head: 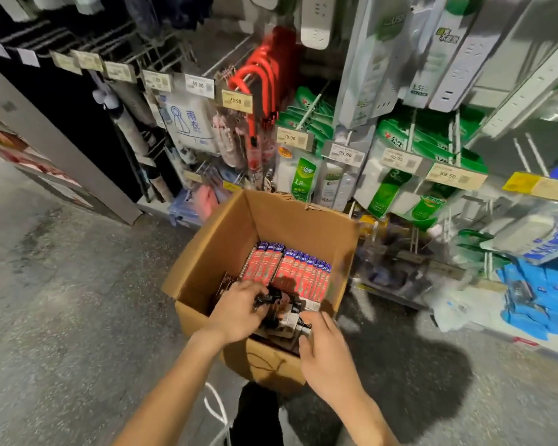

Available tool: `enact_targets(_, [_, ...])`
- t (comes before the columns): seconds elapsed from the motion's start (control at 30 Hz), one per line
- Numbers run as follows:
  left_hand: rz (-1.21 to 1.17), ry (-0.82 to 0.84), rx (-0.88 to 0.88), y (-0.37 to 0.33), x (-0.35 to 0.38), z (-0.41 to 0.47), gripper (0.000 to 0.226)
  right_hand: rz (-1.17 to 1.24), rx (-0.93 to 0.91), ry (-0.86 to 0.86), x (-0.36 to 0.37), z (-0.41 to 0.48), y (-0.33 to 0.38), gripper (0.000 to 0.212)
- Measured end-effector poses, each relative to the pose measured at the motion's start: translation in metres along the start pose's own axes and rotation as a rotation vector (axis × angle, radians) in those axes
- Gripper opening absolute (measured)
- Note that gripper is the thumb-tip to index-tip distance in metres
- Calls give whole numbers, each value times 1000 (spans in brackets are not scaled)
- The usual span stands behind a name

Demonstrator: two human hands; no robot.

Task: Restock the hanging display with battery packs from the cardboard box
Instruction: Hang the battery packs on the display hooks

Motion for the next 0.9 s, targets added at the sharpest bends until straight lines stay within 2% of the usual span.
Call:
enact_targets(0.1, [58, 171, -11, 32, 6, 45, 42, -35, 99, 31, 19, 45, -2, 37])
enact_targets(0.2, [94, 287, -14, 57, 10, 91, 51, 52, 251, 58, 40, 88, -20, 38])
enact_targets(0.3, [172, 420, -22, 72, 23, 139, 65, 39, 369, 98, 54, 126, -41, 41])
enact_targets(0.37, [264, 477, -8, 77, 37, 172, 74, 97, 447, 134, 68, 147, -61, 37])
enact_targets(0.47, [388, 537, -13, 87, 63, 213, 94, 172, 539, 92, 84, 173, -89, 27])
enact_targets(0.63, [457, 758, -77, 103, 105, 237, 97, 192, 685, 135, 119, 195, -131, 61])
enact_targets(0.77, [453, 700, -60, 105, 111, 238, 104, 337, 742, 139, 123, 196, -140, 68])
enact_targets(0.83, [418, 611, -13, 101, 103, 237, 97, 385, 752, 103, 122, 196, -142, 68])
enact_targets(0.9, [279, 560, 6, 100, 95, 235, 87, 426, 769, 91, 125, 196, -144, 67])
Point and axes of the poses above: each hand's wrist, its own z-axis towards the middle knuckle, its own x-axis out of the palm, y = z × x, the point moved 6 cm from there along z, towards the middle knuckle, and after that the axes turned 14 degrees about y, right-handed, at the moved point
